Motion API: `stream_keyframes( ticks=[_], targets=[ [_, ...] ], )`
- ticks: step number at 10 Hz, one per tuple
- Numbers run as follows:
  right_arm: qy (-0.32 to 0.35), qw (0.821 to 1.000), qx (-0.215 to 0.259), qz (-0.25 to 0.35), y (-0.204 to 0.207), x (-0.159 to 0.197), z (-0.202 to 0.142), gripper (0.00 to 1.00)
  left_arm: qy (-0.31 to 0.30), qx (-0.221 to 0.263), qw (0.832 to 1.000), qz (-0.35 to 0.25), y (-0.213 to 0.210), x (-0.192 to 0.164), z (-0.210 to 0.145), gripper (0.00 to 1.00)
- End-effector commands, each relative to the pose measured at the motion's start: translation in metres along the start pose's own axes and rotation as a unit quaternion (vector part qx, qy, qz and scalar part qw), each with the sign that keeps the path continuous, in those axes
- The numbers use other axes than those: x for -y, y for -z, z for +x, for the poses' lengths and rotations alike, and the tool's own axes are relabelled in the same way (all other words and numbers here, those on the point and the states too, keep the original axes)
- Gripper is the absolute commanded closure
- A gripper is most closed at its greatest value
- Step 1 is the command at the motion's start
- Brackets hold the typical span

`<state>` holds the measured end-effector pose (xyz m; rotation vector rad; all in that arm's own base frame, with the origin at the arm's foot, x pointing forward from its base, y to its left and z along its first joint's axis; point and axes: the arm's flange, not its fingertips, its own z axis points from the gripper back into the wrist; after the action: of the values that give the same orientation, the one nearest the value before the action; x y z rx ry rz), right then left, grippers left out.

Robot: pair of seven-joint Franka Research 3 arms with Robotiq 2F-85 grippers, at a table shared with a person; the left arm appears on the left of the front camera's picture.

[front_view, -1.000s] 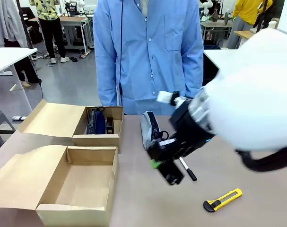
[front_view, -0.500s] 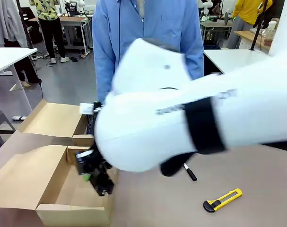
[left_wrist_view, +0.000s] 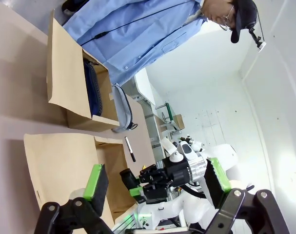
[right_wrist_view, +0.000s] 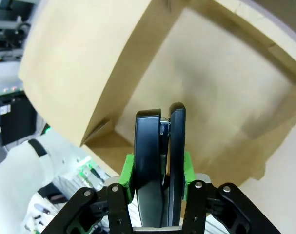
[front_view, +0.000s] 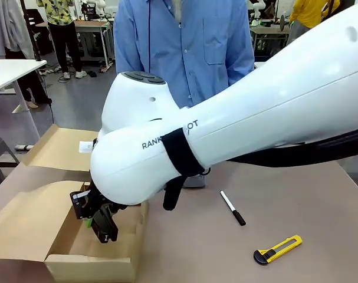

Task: Place items inside the box.
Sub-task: Pick up a Pencil pouch or Stapler and place it inside the Mailer Box closest to the robot.

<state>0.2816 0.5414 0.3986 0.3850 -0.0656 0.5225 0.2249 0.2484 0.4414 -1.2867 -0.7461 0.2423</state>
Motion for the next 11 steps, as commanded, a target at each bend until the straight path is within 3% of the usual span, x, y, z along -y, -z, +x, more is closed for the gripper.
stream_keyframes(
  ticks=[1, 3, 5, 6, 11],
  targets=[
    [0.027, 0.999, 0.015, -0.025, 0.009, -0.013, 0.012, 0.57, 0.01, 0.007, 1.0, -0.011, 0.001, 0.001, 0.0, 0.0],
    [0.032, 0.998, 0.052, -0.015, 0.014, -0.006, 0.021, 0.57, 0.01, 0.007, 1.0, -0.011, 0.001, 0.001, 0.0, 0.0],
    [0.035, 0.999, 0.033, 0.014, 0.018, 0.0, 0.023, 0.57, 0.01, 0.007, 1.0, -0.011, 0.001, 0.001, 0.0, 0.0],
    [0.03, 0.999, 0.025, 0.012, 0.02, 0.002, 0.023, 0.0, 0.01, 0.007, 1.0, -0.011, 0.001, 0.001, 0.0, 0.0],
    [0.035, 0.999, 0.026, 0.02, 0.019, 0.003, 0.022, 0.0, 0.01, 0.007, 1.0, -0.011, 0.001, 0.001, 0.0, 0.0]
  ],
)
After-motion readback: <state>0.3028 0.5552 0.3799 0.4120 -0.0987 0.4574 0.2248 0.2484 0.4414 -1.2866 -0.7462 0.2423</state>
